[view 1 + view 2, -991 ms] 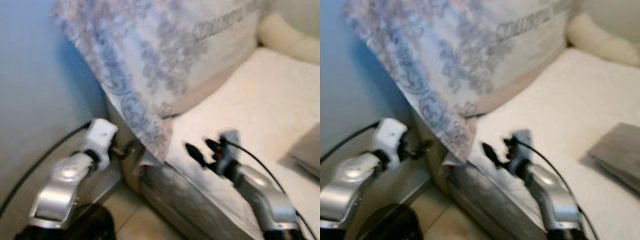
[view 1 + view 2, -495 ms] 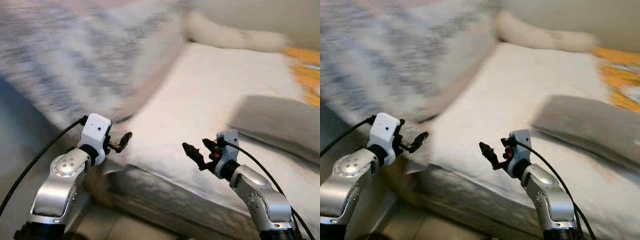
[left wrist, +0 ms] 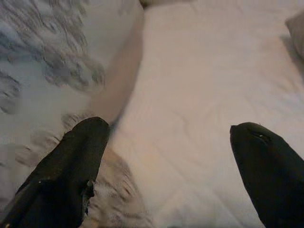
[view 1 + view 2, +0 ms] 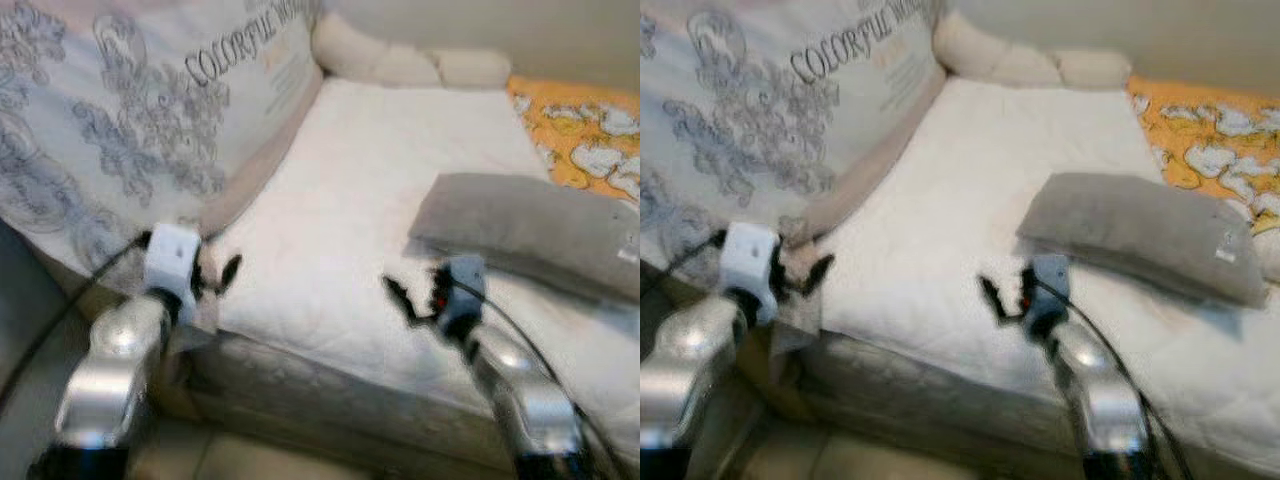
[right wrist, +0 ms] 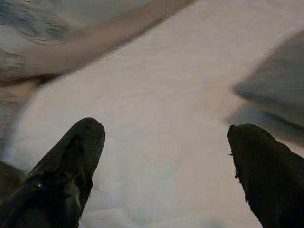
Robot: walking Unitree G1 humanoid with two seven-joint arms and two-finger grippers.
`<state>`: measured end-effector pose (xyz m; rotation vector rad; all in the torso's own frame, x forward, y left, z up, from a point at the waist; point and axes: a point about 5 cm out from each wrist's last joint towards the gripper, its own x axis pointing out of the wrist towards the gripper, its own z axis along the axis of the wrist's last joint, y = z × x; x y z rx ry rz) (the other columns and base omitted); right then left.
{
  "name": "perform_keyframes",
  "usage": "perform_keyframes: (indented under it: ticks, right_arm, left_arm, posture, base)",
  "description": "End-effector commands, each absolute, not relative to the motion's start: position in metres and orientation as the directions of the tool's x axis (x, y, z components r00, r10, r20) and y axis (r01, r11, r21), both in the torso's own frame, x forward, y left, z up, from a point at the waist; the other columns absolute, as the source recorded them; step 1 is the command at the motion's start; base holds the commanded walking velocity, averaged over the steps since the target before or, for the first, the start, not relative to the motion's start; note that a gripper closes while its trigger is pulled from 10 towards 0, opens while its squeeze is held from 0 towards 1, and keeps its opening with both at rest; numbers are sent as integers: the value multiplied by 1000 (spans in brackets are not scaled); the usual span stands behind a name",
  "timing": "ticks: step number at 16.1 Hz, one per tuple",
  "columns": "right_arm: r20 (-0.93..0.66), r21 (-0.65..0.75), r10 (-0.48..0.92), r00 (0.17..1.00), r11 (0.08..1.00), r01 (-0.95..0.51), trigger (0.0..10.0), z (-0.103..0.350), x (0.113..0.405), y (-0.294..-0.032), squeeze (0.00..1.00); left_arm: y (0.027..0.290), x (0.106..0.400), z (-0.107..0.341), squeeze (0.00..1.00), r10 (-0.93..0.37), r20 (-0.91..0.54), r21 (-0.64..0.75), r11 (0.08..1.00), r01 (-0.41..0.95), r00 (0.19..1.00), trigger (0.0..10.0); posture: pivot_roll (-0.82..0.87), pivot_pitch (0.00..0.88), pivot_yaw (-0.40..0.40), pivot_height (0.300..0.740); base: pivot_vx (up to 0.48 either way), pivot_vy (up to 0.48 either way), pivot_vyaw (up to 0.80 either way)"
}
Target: Clean up the room
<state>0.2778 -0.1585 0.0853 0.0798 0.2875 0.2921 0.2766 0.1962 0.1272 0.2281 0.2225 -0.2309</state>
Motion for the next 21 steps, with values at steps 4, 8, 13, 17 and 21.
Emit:
perform_keyframes:
  ticks: [4,8,13,17,21]
  right_arm:
    - [-239,102,211,948,976,-191,10000,89,285,-156,1000]
    - [-233,90,172,957,984,-155,10000,87,287,-153,1000]
    - [-245,-8,142,959,989,-149,10000,82,290,-151,604]
    - [-250,52,180,951,984,-173,10000,84,290,-150,0]
    - [-251,49,196,948,981,-190,10000,85,292,-149,0]
  left_arm:
    - [199,280,132,0,-179,-218,228,947,228,959,10000]
    - [197,281,131,0,-184,-215,236,943,234,959,10000]
    - [198,285,132,0,-157,-220,250,945,211,963,10000]
    - [198,285,136,0,-159,-208,215,955,204,965,10000]
    - [199,287,134,0,-145,-215,203,961,190,966,10000]
  posture:
    - [94,0,9,740]
    - [92,0,10,740]
    - [88,0,14,740]
    - [87,0,16,740]
    - [88,0,15,740]
  base:
    - [0,-329,0]
    - [0,-337,0]
    - [0,-67,0]
    - [0,0,0]
    - [0,0,0]
